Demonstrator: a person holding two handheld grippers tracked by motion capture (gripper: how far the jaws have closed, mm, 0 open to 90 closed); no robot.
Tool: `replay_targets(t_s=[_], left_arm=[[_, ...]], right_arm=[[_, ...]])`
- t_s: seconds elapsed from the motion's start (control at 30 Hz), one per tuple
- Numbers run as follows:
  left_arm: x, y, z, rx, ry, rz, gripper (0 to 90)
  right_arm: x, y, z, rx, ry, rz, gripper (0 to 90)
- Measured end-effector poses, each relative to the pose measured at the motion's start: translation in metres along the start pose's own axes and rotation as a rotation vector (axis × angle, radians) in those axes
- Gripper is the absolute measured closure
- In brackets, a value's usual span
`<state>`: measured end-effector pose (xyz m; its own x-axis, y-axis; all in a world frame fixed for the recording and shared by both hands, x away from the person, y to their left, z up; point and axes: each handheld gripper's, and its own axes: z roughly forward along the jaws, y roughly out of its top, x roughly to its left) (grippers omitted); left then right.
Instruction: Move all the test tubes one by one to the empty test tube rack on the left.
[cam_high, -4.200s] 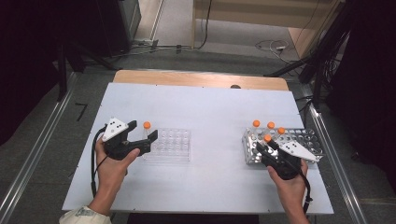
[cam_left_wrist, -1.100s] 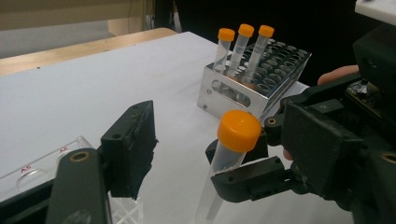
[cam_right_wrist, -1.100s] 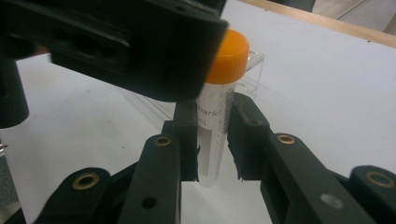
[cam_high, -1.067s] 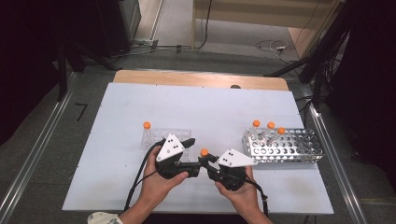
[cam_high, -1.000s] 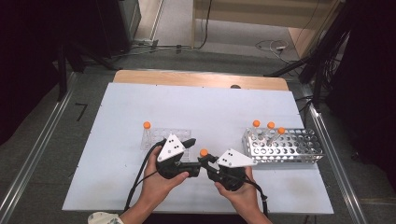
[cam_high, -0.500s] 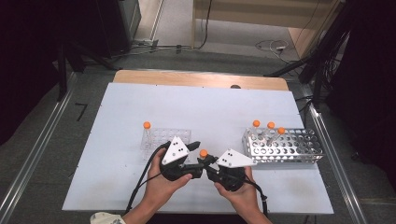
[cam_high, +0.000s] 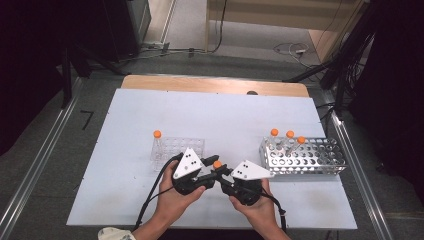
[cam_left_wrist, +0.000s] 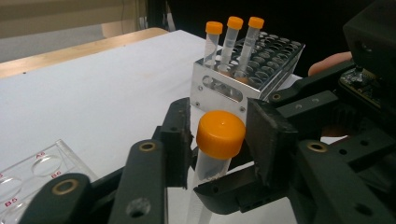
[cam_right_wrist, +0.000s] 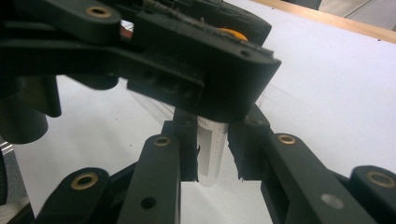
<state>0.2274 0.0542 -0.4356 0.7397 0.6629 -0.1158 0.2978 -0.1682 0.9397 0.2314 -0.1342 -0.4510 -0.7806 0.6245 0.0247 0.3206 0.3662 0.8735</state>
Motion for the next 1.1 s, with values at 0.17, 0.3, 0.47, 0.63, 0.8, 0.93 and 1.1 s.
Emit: replay_targets(t_s=[0.17, 0.3, 0.47, 0.63, 0.8, 0.93, 1.1], left_arm=[[0.001, 0.000, 0.000, -0.005, -0.003, -0.003, 69.9], [0.001, 0.000, 0.000, -0.003, 0.000, -0.002, 70.7], [0.001, 0.001, -0.002, -0.017, 0.000, -0.007, 71.1], [0.006, 0.004, -0.009, -0.033, 0.006, -0.018, 71.1], [0.015, 0.011, -0.020, -0.047, 0.020, -0.043, 71.1], [0.022, 0.017, -0.030, -0.055, 0.037, -0.064, 71.0], [0.029, 0.025, -0.042, -0.078, 0.054, -0.074, 71.0]], right_arm=[[0.000, 0.000, 0.000, 0.000, 0.002, -0.002, 71.7], [0.000, 0.000, 0.000, 0.002, 0.004, 0.001, 71.1], [0.000, 0.000, 0.000, -0.004, 0.006, 0.009, 59.0], [-0.002, -0.001, 0.001, 0.002, 0.004, 0.038, 36.1], [-0.008, -0.003, -0.001, -0.004, -0.008, 0.075, 24.8], [-0.012, -0.006, -0.003, -0.009, -0.014, 0.093, 24.4], [-0.015, -0.007, -0.006, -0.015, -0.026, 0.100, 24.5]])
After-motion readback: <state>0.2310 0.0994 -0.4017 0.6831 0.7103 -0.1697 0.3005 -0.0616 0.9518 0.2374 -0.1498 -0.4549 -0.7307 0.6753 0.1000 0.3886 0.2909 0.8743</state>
